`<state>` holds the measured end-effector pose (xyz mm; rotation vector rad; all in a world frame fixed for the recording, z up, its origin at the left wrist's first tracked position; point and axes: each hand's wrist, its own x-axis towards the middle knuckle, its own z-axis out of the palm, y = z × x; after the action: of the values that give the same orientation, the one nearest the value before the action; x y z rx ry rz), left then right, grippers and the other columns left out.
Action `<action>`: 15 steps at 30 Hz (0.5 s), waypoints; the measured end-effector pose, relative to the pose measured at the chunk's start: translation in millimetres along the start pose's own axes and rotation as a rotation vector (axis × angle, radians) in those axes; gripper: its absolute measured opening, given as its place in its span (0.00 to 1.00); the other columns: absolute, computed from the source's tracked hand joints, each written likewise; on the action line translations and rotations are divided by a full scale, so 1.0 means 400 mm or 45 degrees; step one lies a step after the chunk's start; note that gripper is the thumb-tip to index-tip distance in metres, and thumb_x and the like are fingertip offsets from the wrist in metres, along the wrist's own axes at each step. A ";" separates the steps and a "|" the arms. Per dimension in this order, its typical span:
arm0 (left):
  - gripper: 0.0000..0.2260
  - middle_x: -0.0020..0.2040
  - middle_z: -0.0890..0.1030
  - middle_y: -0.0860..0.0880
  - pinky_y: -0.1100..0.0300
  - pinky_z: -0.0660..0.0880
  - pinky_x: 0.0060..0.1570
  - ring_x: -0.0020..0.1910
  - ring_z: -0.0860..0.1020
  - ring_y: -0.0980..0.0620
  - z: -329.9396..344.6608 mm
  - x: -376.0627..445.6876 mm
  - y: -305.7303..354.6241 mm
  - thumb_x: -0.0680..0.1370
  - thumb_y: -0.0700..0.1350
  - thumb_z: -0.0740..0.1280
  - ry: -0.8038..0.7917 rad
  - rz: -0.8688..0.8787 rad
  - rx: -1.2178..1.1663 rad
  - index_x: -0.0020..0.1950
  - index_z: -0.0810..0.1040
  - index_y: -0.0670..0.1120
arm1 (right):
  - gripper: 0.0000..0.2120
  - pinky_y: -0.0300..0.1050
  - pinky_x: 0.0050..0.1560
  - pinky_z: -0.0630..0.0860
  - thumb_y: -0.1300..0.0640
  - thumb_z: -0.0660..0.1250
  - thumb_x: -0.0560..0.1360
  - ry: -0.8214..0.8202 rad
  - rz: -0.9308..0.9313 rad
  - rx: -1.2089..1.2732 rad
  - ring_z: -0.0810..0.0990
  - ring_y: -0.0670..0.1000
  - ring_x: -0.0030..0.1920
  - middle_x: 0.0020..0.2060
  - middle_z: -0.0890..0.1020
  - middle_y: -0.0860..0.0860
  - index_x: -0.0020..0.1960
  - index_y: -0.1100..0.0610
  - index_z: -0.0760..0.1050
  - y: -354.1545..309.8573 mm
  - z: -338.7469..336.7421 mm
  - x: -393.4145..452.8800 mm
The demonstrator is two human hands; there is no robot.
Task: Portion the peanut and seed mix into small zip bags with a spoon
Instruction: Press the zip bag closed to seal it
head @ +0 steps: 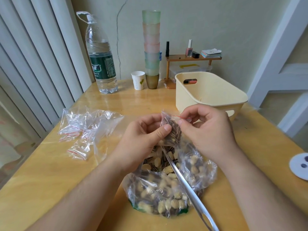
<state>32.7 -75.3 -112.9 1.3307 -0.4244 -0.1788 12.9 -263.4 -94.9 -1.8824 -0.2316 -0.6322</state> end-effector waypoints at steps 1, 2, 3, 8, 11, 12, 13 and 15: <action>0.15 0.51 0.88 0.42 0.56 0.83 0.48 0.45 0.86 0.49 0.004 -0.002 0.002 0.76 0.42 0.72 0.017 0.014 0.015 0.62 0.81 0.38 | 0.11 0.53 0.43 0.83 0.64 0.78 0.72 -0.014 0.004 0.036 0.83 0.53 0.39 0.38 0.85 0.48 0.41 0.48 0.83 -0.002 0.003 -0.001; 0.14 0.46 0.87 0.45 0.60 0.81 0.42 0.40 0.84 0.53 0.006 -0.004 0.005 0.76 0.43 0.72 0.043 0.038 0.032 0.59 0.82 0.37 | 0.12 0.53 0.44 0.82 0.66 0.77 0.72 -0.040 0.016 0.086 0.83 0.54 0.41 0.38 0.85 0.49 0.41 0.49 0.83 -0.005 0.004 -0.002; 0.14 0.42 0.85 0.47 0.62 0.78 0.38 0.35 0.81 0.56 0.009 -0.006 0.007 0.76 0.44 0.71 0.077 0.072 0.050 0.57 0.82 0.36 | 0.12 0.53 0.45 0.82 0.67 0.77 0.73 -0.068 0.029 0.135 0.83 0.55 0.42 0.39 0.85 0.50 0.42 0.49 0.83 -0.009 0.003 -0.002; 0.08 0.39 0.85 0.44 0.57 0.81 0.36 0.35 0.83 0.50 0.011 -0.005 0.014 0.78 0.43 0.70 0.258 0.246 0.049 0.50 0.84 0.39 | 0.12 0.52 0.50 0.81 0.66 0.78 0.73 -0.149 0.087 0.279 0.82 0.50 0.44 0.41 0.85 0.48 0.46 0.50 0.83 -0.010 0.001 0.000; 0.06 0.42 0.85 0.40 0.55 0.81 0.33 0.35 0.83 0.48 0.013 -0.010 0.017 0.80 0.39 0.70 0.260 0.246 0.046 0.54 0.81 0.37 | 0.11 0.50 0.50 0.80 0.66 0.78 0.73 -0.197 0.094 0.298 0.82 0.48 0.44 0.40 0.85 0.48 0.45 0.50 0.83 -0.009 -0.001 -0.001; 0.06 0.43 0.85 0.39 0.56 0.81 0.33 0.35 0.83 0.48 0.012 -0.011 0.017 0.81 0.39 0.69 0.268 0.243 0.051 0.54 0.81 0.37 | 0.11 0.48 0.49 0.81 0.66 0.78 0.73 -0.193 0.091 0.303 0.82 0.48 0.44 0.40 0.85 0.48 0.44 0.50 0.83 -0.009 -0.002 -0.001; 0.06 0.44 0.85 0.39 0.56 0.80 0.33 0.36 0.82 0.49 0.013 -0.012 0.018 0.81 0.39 0.69 0.278 0.244 0.052 0.54 0.81 0.37 | 0.12 0.47 0.49 0.81 0.67 0.78 0.73 -0.182 0.092 0.318 0.82 0.48 0.43 0.40 0.86 0.49 0.44 0.50 0.84 -0.009 -0.003 -0.001; 0.04 0.44 0.85 0.39 0.56 0.81 0.36 0.38 0.81 0.49 0.015 -0.013 0.019 0.81 0.39 0.69 0.311 0.235 0.032 0.52 0.81 0.38 | 0.12 0.46 0.48 0.81 0.67 0.78 0.72 -0.170 0.117 0.365 0.83 0.48 0.42 0.39 0.86 0.50 0.42 0.50 0.85 -0.010 -0.002 0.002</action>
<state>24.6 -77.0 -105.4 1.3109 -0.3409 0.1420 11.6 -262.6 -91.0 -1.6490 -0.3039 -0.3882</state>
